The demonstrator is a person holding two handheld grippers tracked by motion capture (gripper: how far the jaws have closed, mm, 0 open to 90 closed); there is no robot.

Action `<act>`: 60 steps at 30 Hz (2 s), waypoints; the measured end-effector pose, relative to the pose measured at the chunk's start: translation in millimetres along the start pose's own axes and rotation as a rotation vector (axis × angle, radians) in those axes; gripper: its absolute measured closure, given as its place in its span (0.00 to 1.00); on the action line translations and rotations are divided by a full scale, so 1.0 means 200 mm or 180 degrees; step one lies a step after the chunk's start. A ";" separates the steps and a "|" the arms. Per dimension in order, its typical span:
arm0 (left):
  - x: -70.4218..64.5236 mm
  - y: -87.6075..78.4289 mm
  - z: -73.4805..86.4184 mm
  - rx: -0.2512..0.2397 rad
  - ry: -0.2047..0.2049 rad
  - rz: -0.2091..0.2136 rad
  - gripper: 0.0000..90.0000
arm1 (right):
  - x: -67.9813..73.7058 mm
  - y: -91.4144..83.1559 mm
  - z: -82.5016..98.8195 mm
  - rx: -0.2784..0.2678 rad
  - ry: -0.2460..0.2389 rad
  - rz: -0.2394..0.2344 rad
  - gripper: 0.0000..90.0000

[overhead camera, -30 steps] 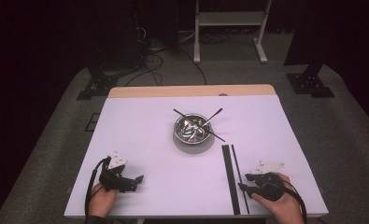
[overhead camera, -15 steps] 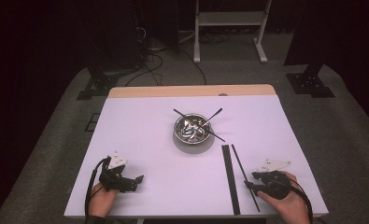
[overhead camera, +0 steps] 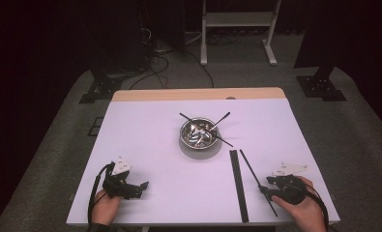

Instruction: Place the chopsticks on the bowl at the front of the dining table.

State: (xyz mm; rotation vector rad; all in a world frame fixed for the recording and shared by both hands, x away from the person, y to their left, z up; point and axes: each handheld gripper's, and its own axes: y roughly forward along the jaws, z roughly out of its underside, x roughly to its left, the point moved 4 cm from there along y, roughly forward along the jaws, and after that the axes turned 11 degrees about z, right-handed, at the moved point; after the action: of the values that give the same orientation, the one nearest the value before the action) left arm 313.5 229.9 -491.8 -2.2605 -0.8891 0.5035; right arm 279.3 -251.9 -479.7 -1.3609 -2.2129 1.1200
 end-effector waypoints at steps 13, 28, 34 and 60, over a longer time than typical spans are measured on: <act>0.00 0.00 0.00 0.0000 0.0000 0.0000 0.00 | -0.08 0.00 0.01 0.0021 0.0058 0.0094 0.57; 0.00 0.00 0.00 0.0001 -0.0001 0.0000 0.00 | -0.18 0.01 0.02 0.0035 0.0172 0.0185 0.57; 0.00 0.00 0.00 0.0002 0.0000 0.0000 0.00 | -0.23 0.01 0.03 0.0042 0.0228 0.0241 0.56; 0.00 0.00 0.00 0.0001 -0.0004 0.0002 0.00 | -0.39 0.00 0.07 0.0038 0.0477 0.0376 0.57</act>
State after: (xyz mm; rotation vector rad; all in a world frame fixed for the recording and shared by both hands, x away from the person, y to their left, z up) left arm 313.5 229.9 -491.8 -2.2604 -0.8888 0.5056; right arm 309.0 -325.7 -478.2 -1.5351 -2.0407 1.0316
